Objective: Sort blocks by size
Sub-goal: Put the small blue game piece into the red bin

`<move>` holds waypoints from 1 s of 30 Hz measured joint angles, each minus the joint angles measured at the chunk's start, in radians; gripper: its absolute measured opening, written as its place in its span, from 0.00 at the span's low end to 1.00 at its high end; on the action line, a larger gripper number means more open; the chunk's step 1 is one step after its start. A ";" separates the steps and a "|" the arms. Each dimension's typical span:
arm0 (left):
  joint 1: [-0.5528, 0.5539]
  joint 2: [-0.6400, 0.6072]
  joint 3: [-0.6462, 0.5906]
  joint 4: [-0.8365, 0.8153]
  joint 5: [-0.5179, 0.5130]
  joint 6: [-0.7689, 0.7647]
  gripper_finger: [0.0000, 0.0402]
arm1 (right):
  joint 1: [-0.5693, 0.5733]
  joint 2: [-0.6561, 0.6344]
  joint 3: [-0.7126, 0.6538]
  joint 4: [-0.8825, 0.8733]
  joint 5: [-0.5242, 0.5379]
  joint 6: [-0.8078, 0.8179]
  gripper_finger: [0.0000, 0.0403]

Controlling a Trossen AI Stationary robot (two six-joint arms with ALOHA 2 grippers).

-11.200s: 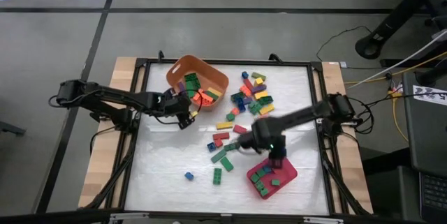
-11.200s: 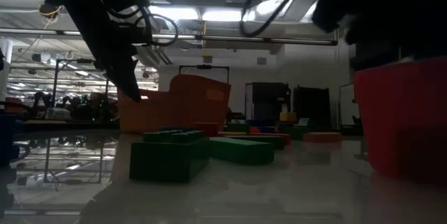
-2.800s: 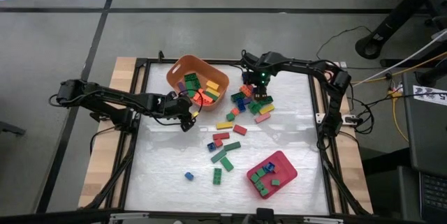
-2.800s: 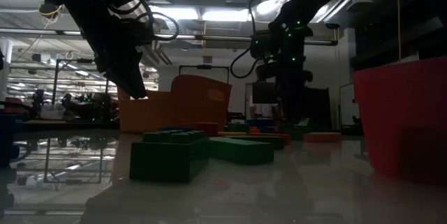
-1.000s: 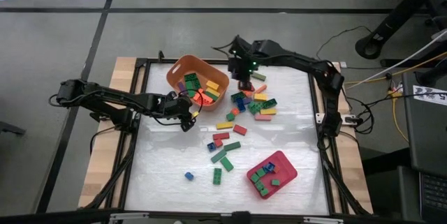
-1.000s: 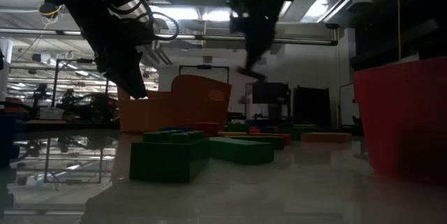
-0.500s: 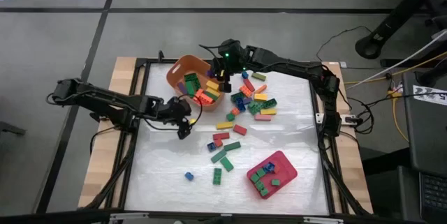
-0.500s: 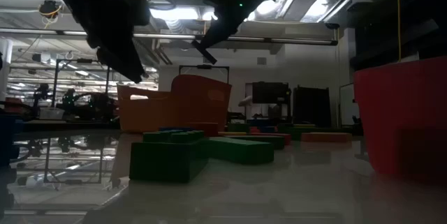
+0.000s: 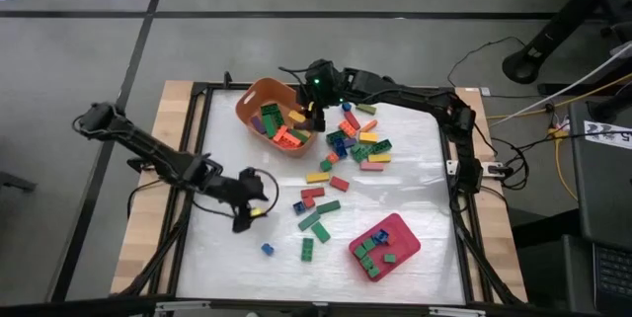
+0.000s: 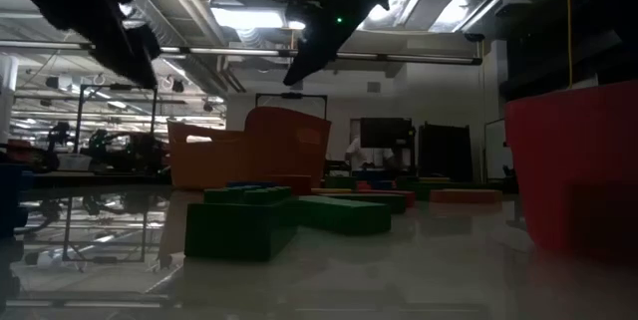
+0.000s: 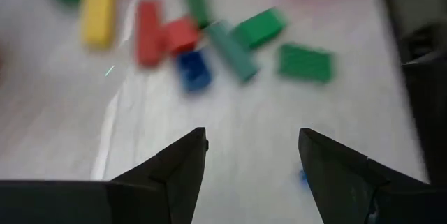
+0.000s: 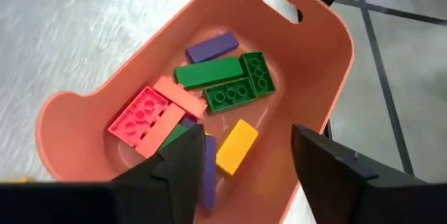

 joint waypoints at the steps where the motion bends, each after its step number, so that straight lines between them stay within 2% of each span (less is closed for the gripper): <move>1: -0.019 0.000 -0.010 0.048 0.000 0.027 0.54 | 0.000 -0.002 0.000 -0.006 0.001 0.001 0.53; 3: -0.050 0.011 -0.029 0.131 0.000 0.095 0.54 | 0.004 -0.008 0.007 -0.015 0.008 0.002 0.53; 8: -0.101 0.056 -0.078 0.307 0.000 0.237 0.54 | 0.027 -0.015 0.115 -0.176 0.017 0.025 0.53; 14: -0.130 0.143 -0.088 0.332 0.003 0.231 0.54 | 0.069 -0.020 0.287 -0.408 0.032 0.026 0.52; 20: -0.163 0.263 -0.088 0.419 0.100 0.264 0.54 | 0.115 -0.020 0.414 -0.588 0.033 0.059 0.52; 25: -0.180 0.353 -0.087 0.504 0.109 0.341 0.54 | 0.146 -0.020 0.449 -0.661 0.033 0.096 0.52; 30: -0.180 0.413 -0.087 0.499 0.109 0.356 0.54 | 0.167 -0.019 0.448 -0.739 0.033 0.124 0.52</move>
